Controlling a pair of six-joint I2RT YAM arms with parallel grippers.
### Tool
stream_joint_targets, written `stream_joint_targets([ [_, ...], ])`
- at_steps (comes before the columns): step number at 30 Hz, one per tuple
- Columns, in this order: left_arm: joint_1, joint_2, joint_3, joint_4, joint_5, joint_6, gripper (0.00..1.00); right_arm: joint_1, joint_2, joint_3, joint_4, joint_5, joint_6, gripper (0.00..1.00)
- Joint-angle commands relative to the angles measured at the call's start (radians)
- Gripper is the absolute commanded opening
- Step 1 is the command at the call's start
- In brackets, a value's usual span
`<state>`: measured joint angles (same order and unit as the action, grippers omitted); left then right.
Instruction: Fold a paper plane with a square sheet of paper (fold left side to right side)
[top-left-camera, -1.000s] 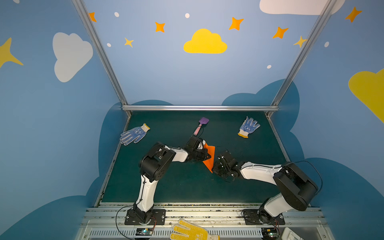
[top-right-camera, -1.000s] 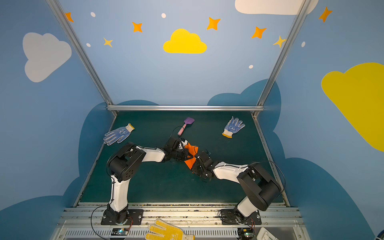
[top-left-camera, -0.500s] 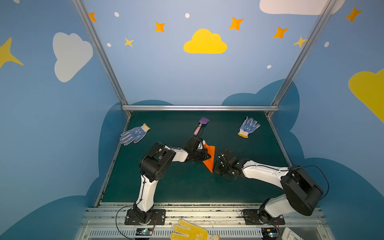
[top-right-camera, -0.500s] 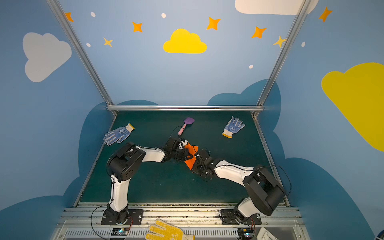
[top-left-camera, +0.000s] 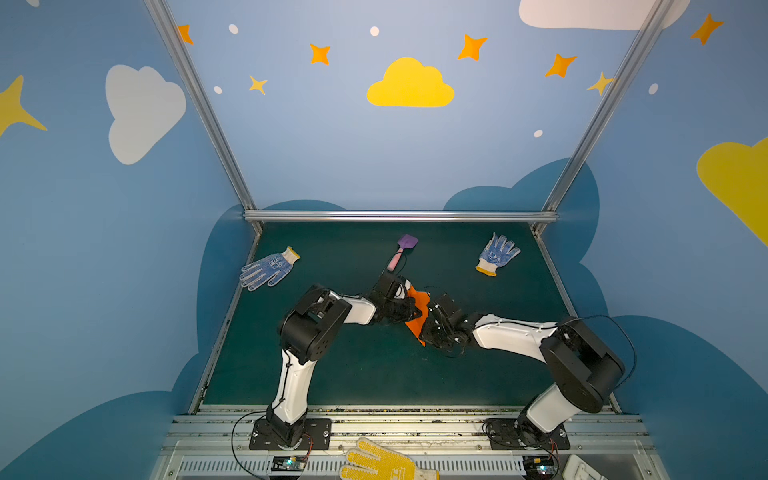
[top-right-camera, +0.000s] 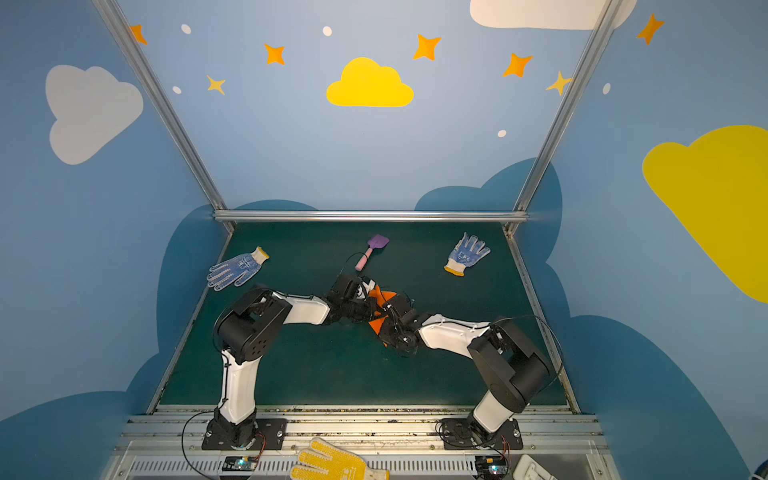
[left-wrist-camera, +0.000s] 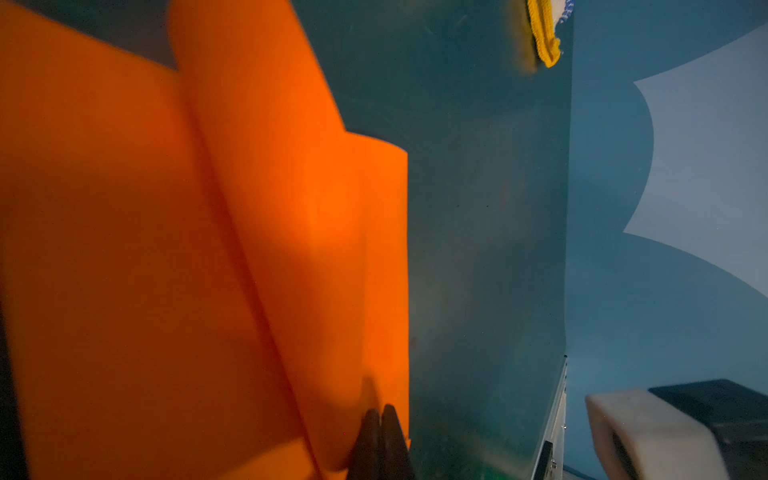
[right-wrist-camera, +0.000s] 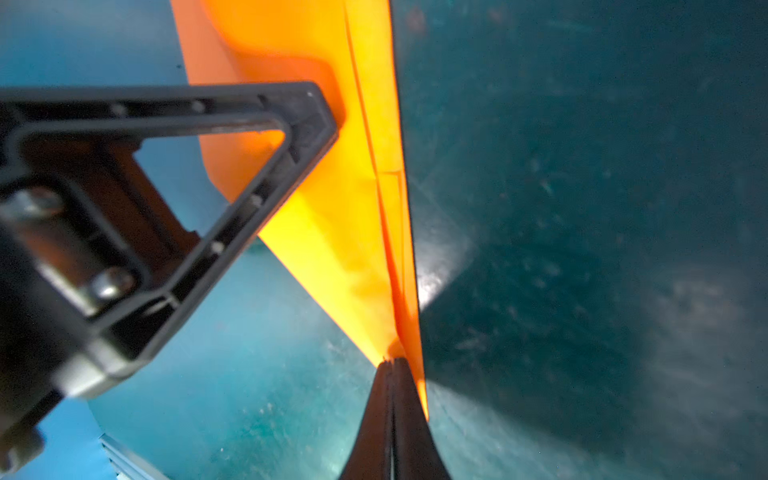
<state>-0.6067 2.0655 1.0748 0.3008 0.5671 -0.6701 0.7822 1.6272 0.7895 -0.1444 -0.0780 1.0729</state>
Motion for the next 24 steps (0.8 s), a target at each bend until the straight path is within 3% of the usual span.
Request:
stream_joint_targets([
  [1,0.025,0.033,-0.042,-0.112,-0.08,0.002,0.04,-0.008,0.021,0.012,-0.001,0.016,-0.011,0.0],
  [10,0.027,0.029,-0.047,-0.108,-0.079,-0.004,0.04,0.005,0.009,-0.043,-0.077,0.004,-0.081,0.0],
  [18,0.031,0.028,-0.049,-0.101,-0.081,-0.011,0.04,0.021,-0.083,-0.195,-0.106,-0.01,-0.105,0.0],
  [24,0.031,0.025,-0.056,-0.089,-0.084,-0.038,0.04,-0.016,-0.148,-0.208,-0.094,-0.063,-0.11,0.0],
])
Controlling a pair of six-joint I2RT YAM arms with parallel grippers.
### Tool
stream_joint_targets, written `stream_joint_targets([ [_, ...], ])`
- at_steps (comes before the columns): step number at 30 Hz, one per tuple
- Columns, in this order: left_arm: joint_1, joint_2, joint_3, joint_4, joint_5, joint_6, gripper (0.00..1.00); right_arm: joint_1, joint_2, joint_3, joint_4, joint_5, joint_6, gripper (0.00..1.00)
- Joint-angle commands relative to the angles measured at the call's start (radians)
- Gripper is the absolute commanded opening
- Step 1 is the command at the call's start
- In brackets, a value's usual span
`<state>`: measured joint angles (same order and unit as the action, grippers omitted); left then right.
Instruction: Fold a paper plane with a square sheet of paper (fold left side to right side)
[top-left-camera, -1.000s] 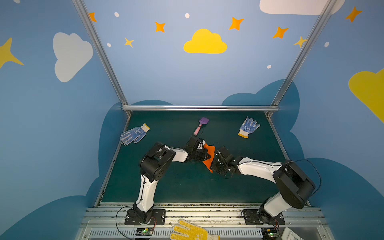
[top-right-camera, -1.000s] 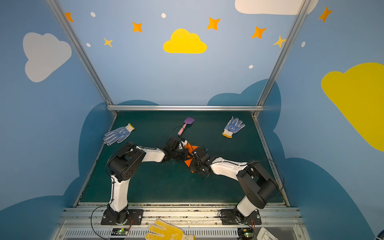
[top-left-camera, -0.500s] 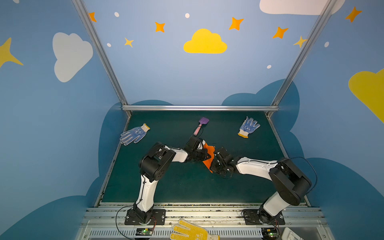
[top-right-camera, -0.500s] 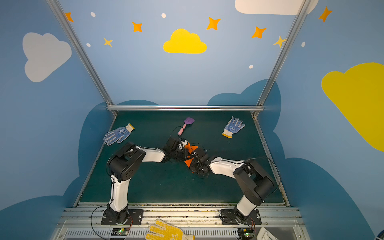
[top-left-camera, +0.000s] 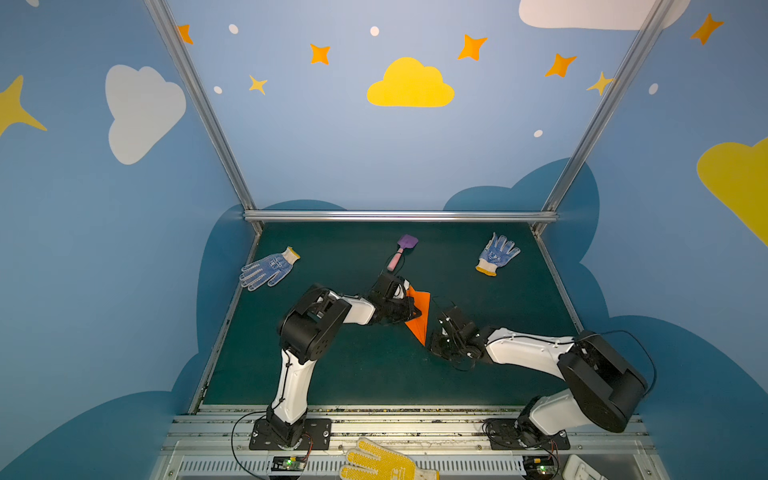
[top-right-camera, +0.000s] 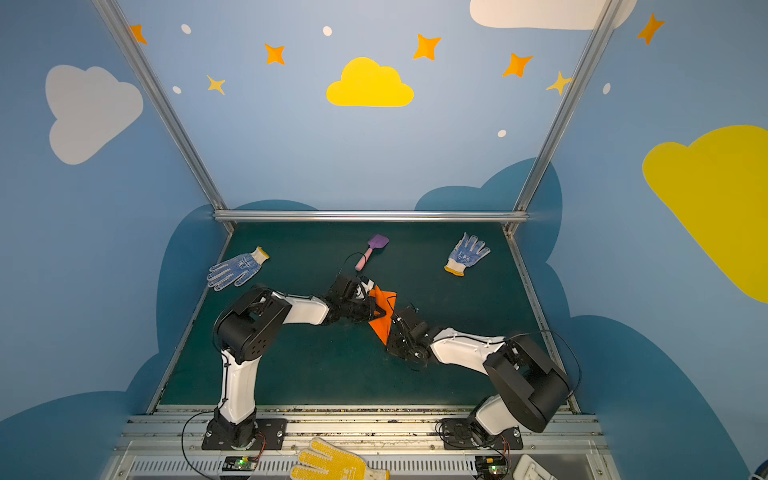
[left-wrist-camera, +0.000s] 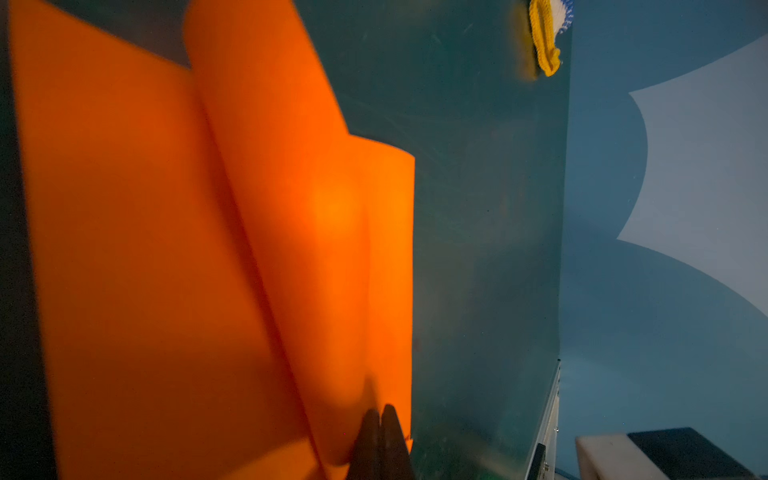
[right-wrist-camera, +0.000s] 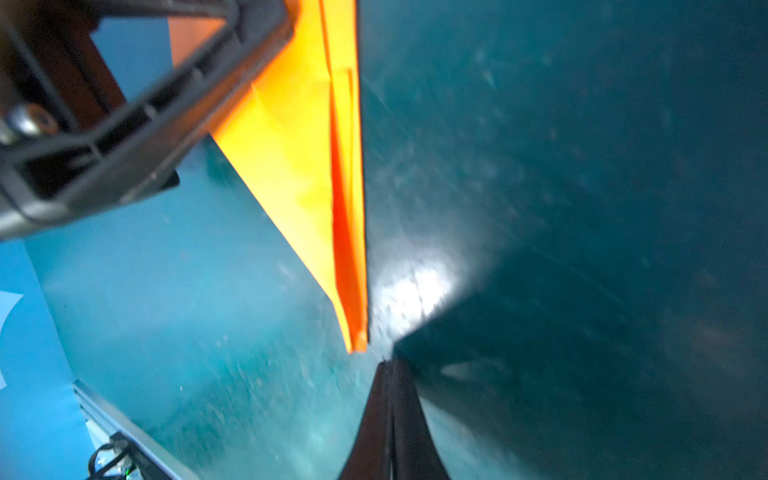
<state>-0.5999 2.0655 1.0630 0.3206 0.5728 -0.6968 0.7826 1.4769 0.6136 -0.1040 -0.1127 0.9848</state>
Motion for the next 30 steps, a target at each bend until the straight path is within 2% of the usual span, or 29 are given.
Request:
stream_joint_targets([
  [1,0.025,0.024,-0.046,-0.106,-0.091,-0.016,0.04,-0.022,-0.004,-0.021,-0.126,-0.037,-0.024,0.0],
  [6,0.025,0.012,-0.059,-0.107,-0.099,-0.02,0.04,-0.036,-0.005,0.053,-0.091,-0.073,-0.03,0.0],
  [16,0.026,0.012,-0.063,-0.108,-0.101,-0.017,0.04,-0.035,0.092,0.162,-0.022,-0.083,-0.008,0.0],
  [30,0.029,0.012,-0.061,-0.106,-0.099,-0.017,0.04,-0.051,0.156,0.141,-0.012,-0.036,-0.004,0.0],
])
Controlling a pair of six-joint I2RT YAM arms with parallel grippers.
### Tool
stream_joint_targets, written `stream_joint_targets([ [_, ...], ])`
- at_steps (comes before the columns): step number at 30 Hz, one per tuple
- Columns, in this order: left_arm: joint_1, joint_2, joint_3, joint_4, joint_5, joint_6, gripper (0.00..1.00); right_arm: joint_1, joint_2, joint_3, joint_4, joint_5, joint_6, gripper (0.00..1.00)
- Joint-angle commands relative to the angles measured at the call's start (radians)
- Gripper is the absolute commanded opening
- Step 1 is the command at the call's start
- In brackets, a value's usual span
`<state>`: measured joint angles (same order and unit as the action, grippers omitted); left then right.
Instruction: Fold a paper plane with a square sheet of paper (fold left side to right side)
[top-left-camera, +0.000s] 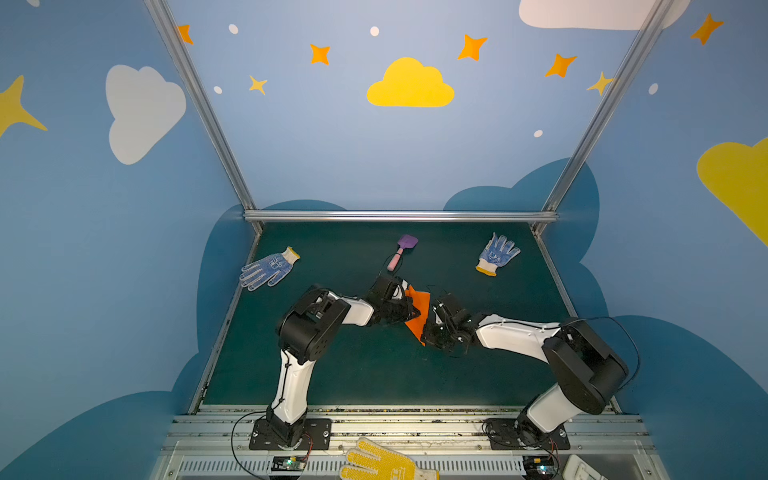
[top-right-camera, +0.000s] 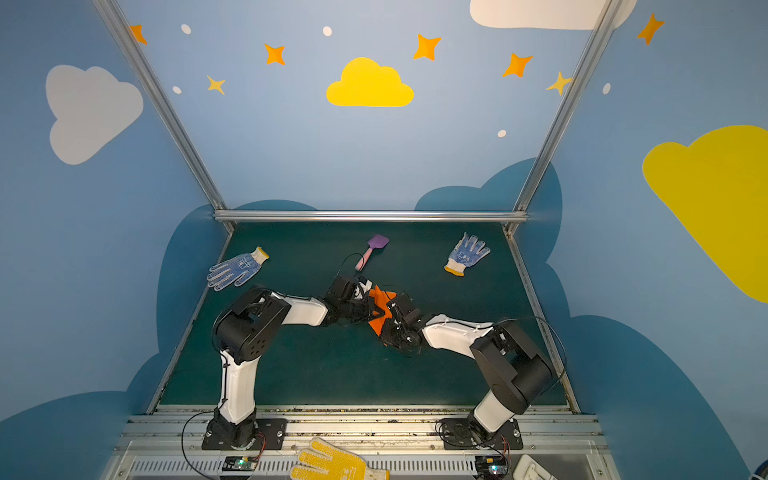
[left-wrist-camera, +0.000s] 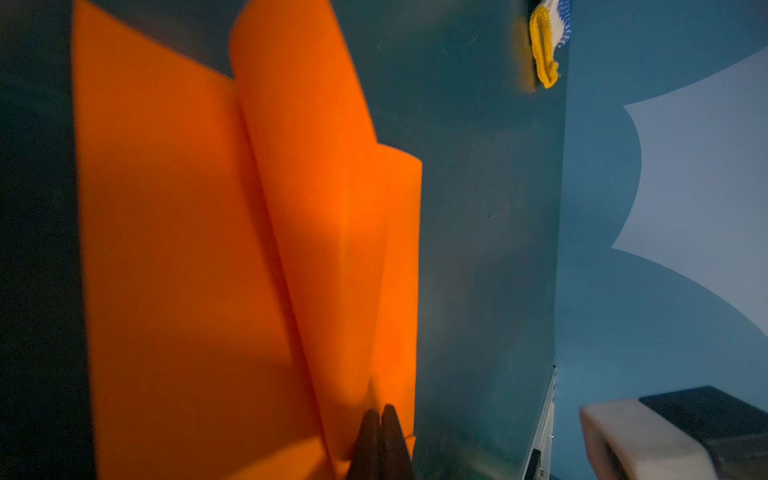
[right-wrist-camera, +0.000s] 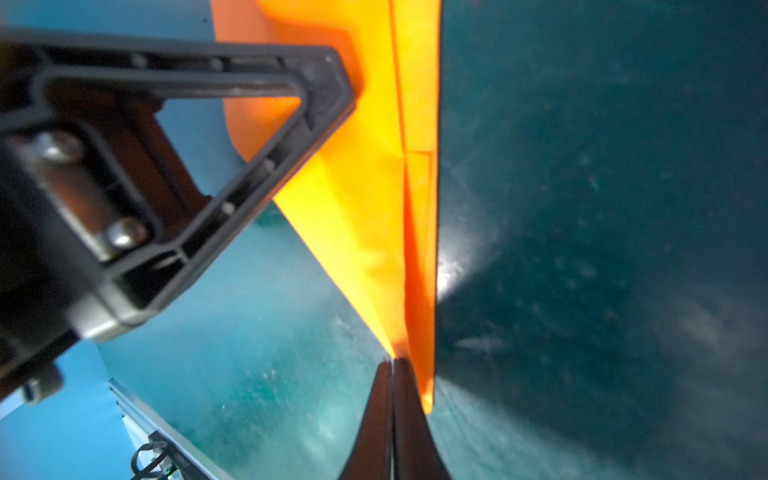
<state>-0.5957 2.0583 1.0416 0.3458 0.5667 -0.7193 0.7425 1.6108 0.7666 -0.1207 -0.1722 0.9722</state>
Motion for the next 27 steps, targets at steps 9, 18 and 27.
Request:
stream_joint_targets([
  [9,0.035,0.005,-0.024,-0.124,-0.059,0.004,0.04,-0.018,0.029,-0.065,0.001,0.028,0.017,0.0],
  [18,0.047,-0.132,-0.027,-0.169,0.028,0.032,0.05,-0.017,0.025,-0.088,-0.011,0.03,0.019,0.0],
  [27,-0.018,-0.189,-0.115,-0.1,0.074,-0.009,0.04,-0.015,0.026,-0.118,-0.01,0.033,0.025,0.0],
])
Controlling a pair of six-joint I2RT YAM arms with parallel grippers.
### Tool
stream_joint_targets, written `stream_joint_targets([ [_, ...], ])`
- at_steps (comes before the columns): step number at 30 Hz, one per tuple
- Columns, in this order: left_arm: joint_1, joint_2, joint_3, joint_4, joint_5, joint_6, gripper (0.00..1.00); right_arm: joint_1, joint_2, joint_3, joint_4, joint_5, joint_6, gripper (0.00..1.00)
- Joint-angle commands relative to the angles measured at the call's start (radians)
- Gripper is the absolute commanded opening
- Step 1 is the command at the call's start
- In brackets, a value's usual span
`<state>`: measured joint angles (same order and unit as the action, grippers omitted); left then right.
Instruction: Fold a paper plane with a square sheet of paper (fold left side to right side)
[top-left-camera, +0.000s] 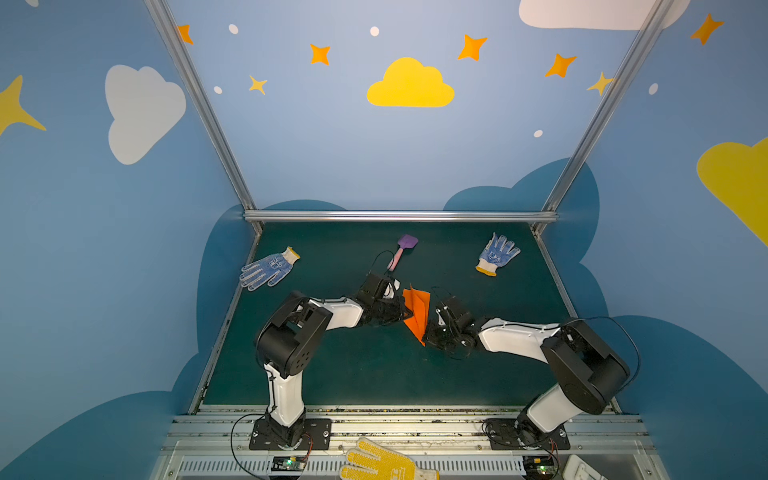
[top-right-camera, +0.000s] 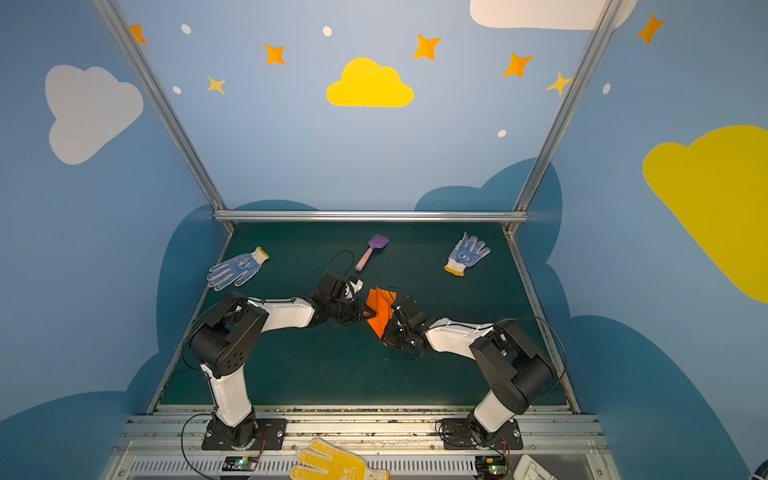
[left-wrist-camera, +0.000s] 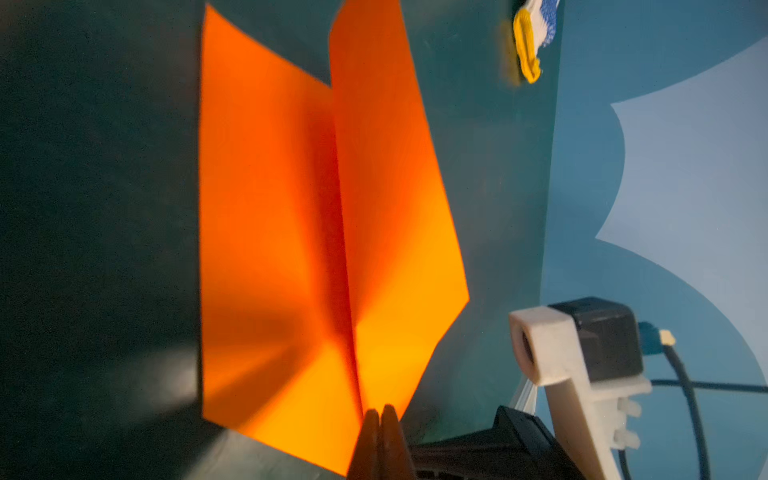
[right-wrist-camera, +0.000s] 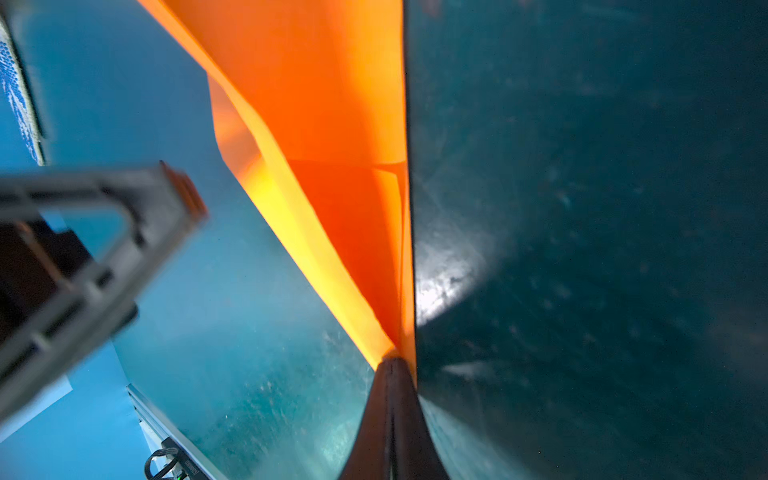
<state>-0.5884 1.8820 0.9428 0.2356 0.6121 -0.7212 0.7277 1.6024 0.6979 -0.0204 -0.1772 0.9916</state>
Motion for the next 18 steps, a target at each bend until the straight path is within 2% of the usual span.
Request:
stream_joint_targets([
  [1,-0.035,-0.013,-0.026,0.023,0.031,-0.012,0.04,-0.001,0.036,-0.049,-0.107,0.036,0.005,0.0],
  [10,-0.078,0.01,-0.077,0.12,0.049,-0.047,0.04,-0.001,0.034,-0.043,-0.12,0.037,0.005,0.0],
  [18,-0.084,0.04,-0.088,0.139,0.048,-0.049,0.04,-0.001,0.033,-0.044,-0.121,0.037,0.006,0.0],
])
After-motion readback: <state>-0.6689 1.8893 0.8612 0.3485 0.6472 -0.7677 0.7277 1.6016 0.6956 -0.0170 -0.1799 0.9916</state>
